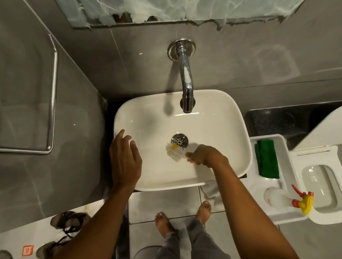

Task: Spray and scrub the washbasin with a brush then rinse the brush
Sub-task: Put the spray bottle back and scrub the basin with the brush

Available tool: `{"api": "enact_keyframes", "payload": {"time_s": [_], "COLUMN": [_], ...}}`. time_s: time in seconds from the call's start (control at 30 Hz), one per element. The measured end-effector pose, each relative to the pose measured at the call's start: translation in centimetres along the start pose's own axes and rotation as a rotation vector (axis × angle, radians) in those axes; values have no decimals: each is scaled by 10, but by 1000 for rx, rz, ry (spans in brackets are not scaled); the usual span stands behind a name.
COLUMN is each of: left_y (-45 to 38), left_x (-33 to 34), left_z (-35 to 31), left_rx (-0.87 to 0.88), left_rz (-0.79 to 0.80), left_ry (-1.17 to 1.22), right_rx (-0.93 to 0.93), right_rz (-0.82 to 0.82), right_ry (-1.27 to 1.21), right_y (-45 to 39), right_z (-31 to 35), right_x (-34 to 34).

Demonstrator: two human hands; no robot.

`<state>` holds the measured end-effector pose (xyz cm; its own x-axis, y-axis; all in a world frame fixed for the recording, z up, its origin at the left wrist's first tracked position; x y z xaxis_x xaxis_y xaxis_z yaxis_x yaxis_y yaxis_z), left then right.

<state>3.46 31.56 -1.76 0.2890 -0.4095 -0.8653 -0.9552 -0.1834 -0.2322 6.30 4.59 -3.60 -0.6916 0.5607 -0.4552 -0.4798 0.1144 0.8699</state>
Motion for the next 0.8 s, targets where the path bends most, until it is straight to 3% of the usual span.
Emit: {"api": "enact_keyframes", "payload": {"time_s": [0.17, 0.27, 0.4, 0.53, 0.63, 0.8], "left_y": [-1, -1, 0, -1, -1, -2], "left_x": [-1, -1, 0, 1, 1, -2], "left_z": [-1, -2, -1, 0, 1, -1], "left_rx": [-6, -5, -2, 15, 20, 24], "left_rz": [9, 16, 11, 12, 7, -19], "left_ry": [-5, -4, -9, -26, -29, -10], "right_rx": [-55, -108, 22, 151, 160, 153], "right_rz": [3, -28, -286, -419, -431, -247], "right_ry": [-52, 63, -137, -228, -145, 38], "right_y": [5, 10, -2, -8, -4, 9], "right_z": [15, 36, 15, -30, -60, -73], "right_x": [37, 57, 3, -50, -68, -44]}}
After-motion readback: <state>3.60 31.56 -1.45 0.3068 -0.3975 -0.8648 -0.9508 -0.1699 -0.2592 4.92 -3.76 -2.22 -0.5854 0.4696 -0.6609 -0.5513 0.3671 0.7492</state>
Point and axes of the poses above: each hand's wrist, its own y-axis away from the middle knuckle, its own x-axis out of the palm, z = x × y, the point moved 4 cm from there along -y, towards the middle knuckle, and after that the axes turned 2 degrees about x, right-handed, at the moved point
